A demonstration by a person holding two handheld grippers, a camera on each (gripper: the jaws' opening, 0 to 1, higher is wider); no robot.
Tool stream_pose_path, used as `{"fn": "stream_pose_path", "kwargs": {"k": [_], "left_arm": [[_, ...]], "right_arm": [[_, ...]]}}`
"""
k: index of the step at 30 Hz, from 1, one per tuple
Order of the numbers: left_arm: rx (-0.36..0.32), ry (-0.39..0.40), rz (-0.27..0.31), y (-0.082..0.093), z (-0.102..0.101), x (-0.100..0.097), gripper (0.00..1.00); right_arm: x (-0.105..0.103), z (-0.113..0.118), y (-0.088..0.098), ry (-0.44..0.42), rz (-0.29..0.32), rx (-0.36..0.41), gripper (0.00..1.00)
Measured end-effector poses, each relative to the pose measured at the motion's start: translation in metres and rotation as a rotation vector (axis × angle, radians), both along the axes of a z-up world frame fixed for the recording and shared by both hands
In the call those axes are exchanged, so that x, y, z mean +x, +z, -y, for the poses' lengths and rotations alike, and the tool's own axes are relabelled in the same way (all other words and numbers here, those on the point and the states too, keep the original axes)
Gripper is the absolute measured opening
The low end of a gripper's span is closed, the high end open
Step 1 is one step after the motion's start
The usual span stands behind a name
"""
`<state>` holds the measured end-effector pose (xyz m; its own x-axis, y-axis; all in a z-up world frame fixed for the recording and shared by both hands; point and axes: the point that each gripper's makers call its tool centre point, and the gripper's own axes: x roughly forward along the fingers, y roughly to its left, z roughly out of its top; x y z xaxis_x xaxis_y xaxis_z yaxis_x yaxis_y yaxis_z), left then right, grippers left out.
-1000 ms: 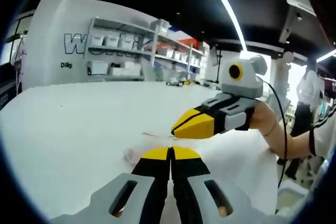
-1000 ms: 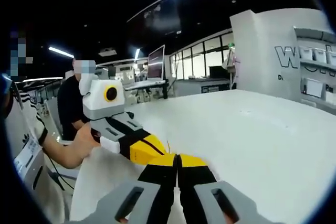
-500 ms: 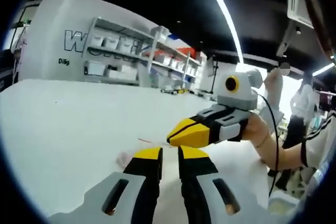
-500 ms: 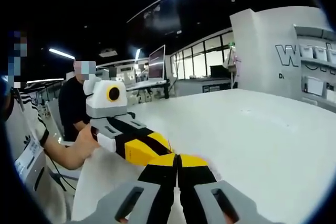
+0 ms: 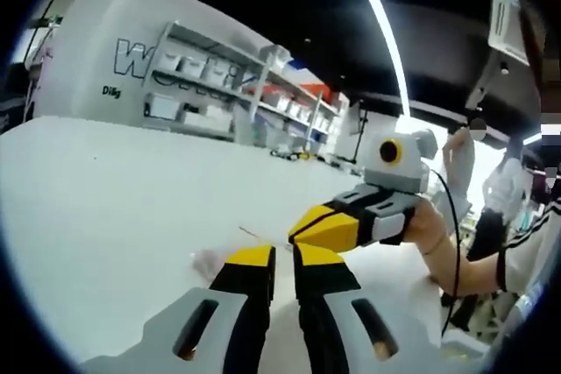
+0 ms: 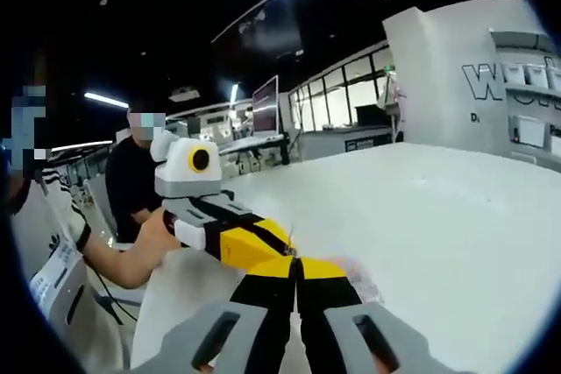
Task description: Open the resealable bag by pulling the two sides of the seal apart until the entire bag opening is separated and visibly accessible.
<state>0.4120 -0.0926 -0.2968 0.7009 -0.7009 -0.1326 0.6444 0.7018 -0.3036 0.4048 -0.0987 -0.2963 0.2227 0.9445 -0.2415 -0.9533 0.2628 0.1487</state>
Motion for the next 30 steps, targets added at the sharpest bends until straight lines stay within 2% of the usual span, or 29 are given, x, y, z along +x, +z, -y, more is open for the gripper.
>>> {"fn": "stream_pose_path", "kwargs": {"k": [8,18,23,25,30], "left_arm": [[-0.070,-0.017,-0.035,0.0019,-0.0005,-0.0012,0.09],[-0.074,-0.033,-0.029,0.0028,0.0026,-0.0032,0.07],[-0.084,-0.055,-0.026,0.0036,0.0058,-0.0048,0.02],[-0.068,-0.052,-0.024,0.0017,0.0057,-0.0040,0.02],[-0.064,-0.042,-0.028,0.0014,0.0043,-0.0030,0.04]], "right_arm": [[-0.0036,-0.0005,0.0027,0.021,-0.016,0.017,0.00],[-0.0054,-0.0001,0.0032,0.028,-0.025,0.025,0.00],[-0.0055,0.0007,0.0036,0.028,-0.024,0.025,0.00],[-0.0088,-0.0008,0.0050,0.043,-0.036,0.037,0.00],[-0.0076,0.0003,0.0042,0.036,-0.022,0.028,0.00]]}}
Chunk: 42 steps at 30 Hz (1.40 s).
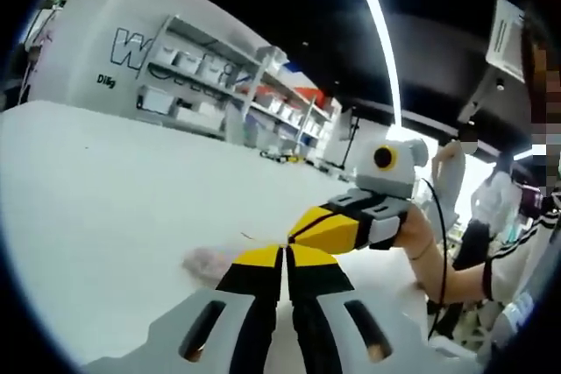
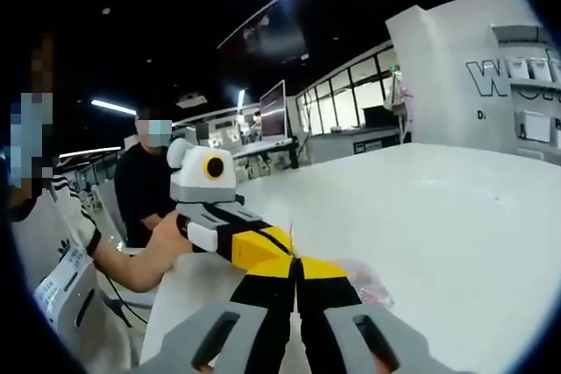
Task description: Open the resealable bag by pulling the two sides of the seal apart until the entire bag opening is separated and visibly accessible.
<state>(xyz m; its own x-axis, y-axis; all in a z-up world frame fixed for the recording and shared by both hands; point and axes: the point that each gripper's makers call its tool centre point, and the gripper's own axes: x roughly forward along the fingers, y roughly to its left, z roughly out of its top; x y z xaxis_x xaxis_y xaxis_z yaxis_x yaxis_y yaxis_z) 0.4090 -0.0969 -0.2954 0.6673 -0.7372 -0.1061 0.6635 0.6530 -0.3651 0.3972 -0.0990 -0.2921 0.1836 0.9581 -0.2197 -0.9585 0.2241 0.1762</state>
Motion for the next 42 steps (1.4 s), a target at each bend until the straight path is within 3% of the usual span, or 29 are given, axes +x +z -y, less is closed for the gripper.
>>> {"fn": "stream_pose_path", "kwargs": {"k": [23,31,42], "left_arm": [[0.018,0.001,0.006,0.000,0.000,-0.001,0.01],[0.133,0.022,0.053,-0.003,0.001,-0.002,0.00],[0.224,0.036,0.048,-0.010,0.000,-0.003,0.00]], "right_arm": [[0.003,0.001,-0.002,-0.003,0.011,-0.016,0.00],[0.004,0.000,-0.005,-0.011,0.036,-0.043,0.00],[0.004,-0.002,-0.011,-0.023,0.103,-0.104,0.00]]}}
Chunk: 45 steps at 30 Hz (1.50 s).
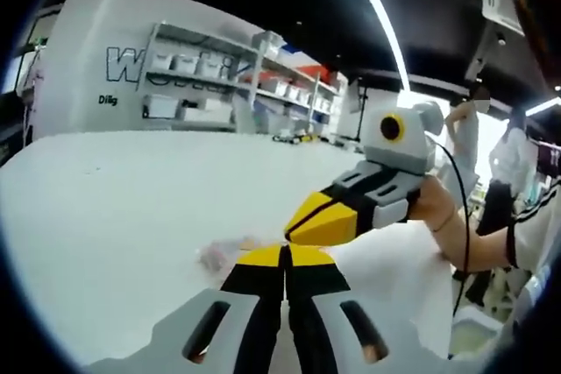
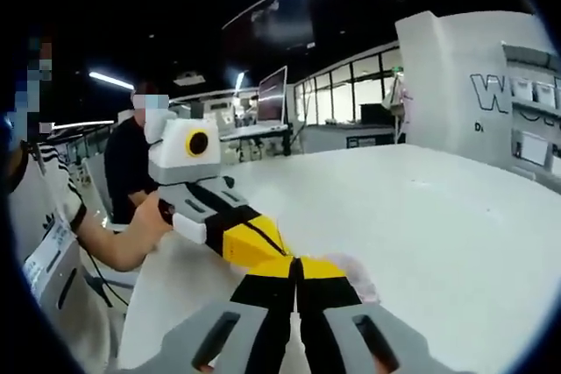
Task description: Open the resealable bag by pulling the two sides of the seal apart until the entire bag opening is separated and visibly accessible.
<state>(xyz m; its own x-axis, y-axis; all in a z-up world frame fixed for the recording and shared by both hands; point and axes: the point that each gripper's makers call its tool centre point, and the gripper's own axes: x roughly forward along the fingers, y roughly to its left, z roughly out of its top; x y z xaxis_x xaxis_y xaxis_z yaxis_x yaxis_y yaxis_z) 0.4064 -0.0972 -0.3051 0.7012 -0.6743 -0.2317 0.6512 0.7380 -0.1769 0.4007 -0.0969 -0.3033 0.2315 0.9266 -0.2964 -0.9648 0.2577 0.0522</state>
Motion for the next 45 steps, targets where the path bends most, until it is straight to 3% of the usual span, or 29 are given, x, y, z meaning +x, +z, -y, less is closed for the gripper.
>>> {"fn": "stream_pose_path", "kwargs": {"k": [12,25,28,29,30,31,32,35,45], "left_arm": [[0.033,0.006,-0.024,-0.005,-0.002,0.000,0.00],[0.047,-0.013,-0.038,-0.007,0.000,-0.003,0.00],[0.052,-0.031,-0.047,-0.009,0.002,-0.006,0.00],[0.032,-0.066,-0.071,-0.010,0.007,-0.011,0.00],[0.017,-0.065,-0.066,-0.009,0.008,-0.011,0.00],[0.014,-0.044,-0.042,-0.008,0.006,-0.008,0.00],[0.059,-0.037,-0.054,-0.013,0.003,-0.008,0.00],[0.046,-0.041,-0.044,-0.011,0.005,-0.008,0.00],[0.072,-0.038,-0.037,-0.012,0.005,-0.009,0.00]], "right_arm": [[0.001,0.001,-0.003,-0.004,0.049,-0.047,0.00],[0.003,0.002,-0.005,-0.014,0.063,-0.072,0.00],[0.004,0.002,-0.005,-0.022,0.083,-0.085,0.00],[0.015,0.008,-0.004,-0.073,0.132,-0.106,0.00],[0.016,0.010,-0.005,-0.074,0.138,-0.116,0.00],[0.009,0.008,-0.003,-0.044,0.087,-0.080,0.00],[0.006,0.007,0.002,-0.034,0.039,-0.027,0.00],[0.009,0.008,-0.001,-0.044,0.069,-0.059,0.00],[0.009,0.007,-0.002,-0.048,0.066,-0.060,0.00]]}}
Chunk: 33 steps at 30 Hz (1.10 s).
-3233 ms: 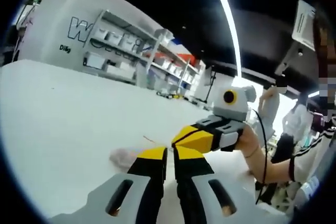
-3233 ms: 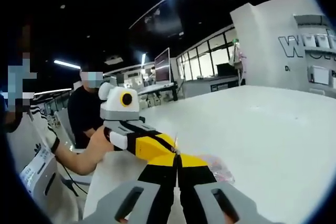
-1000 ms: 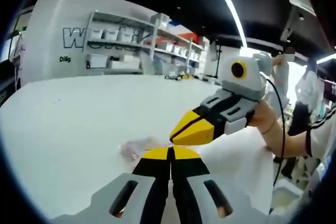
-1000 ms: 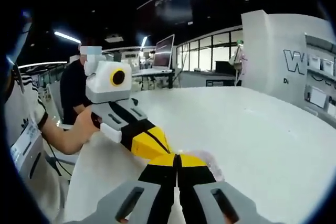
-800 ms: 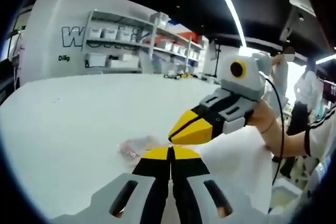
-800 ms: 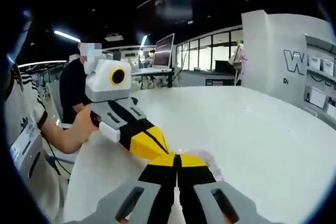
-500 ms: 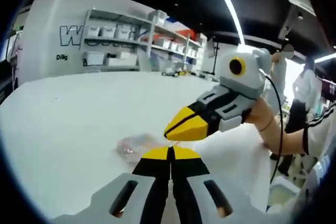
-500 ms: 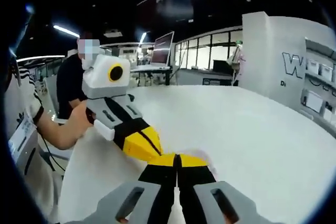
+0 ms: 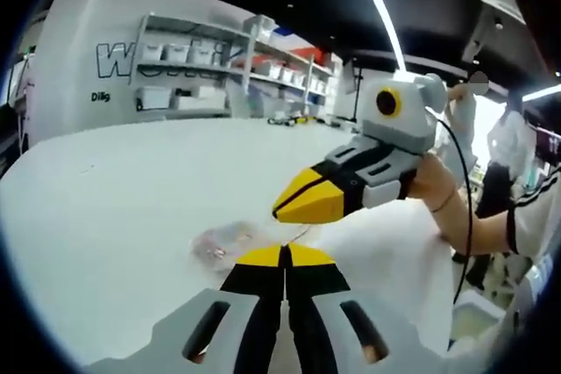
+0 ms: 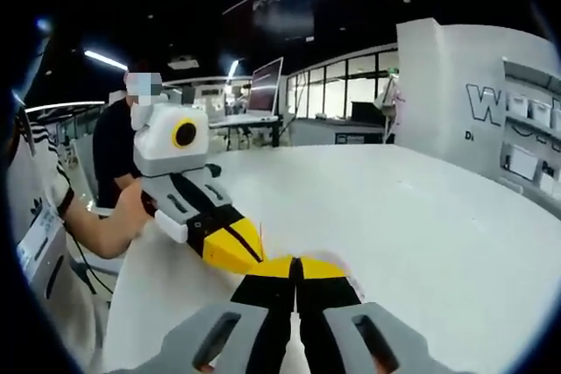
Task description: Open the resealable bag by pulling the two sides of the seal apart until the entire bag opening is separated and visibly accessible.
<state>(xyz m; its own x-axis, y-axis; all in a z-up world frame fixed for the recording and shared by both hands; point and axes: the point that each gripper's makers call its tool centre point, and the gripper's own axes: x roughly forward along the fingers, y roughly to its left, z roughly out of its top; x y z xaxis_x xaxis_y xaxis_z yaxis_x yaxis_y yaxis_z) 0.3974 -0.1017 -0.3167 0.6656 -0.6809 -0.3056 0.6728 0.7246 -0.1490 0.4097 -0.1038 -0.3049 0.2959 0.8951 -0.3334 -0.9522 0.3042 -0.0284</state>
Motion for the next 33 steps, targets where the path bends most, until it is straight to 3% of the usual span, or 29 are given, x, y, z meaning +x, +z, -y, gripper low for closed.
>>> {"fn": "stream_pose_path", "kwargs": {"k": [11,33], "left_arm": [[0.098,-0.004,0.025,-0.002,0.001,-0.002,0.00],[0.149,-0.023,0.019,0.003,-0.002,-0.009,0.00]], "right_arm": [[0.000,0.000,-0.003,-0.011,0.019,-0.036,0.00],[0.010,0.004,0.006,-0.036,0.067,-0.076,0.00]]}}
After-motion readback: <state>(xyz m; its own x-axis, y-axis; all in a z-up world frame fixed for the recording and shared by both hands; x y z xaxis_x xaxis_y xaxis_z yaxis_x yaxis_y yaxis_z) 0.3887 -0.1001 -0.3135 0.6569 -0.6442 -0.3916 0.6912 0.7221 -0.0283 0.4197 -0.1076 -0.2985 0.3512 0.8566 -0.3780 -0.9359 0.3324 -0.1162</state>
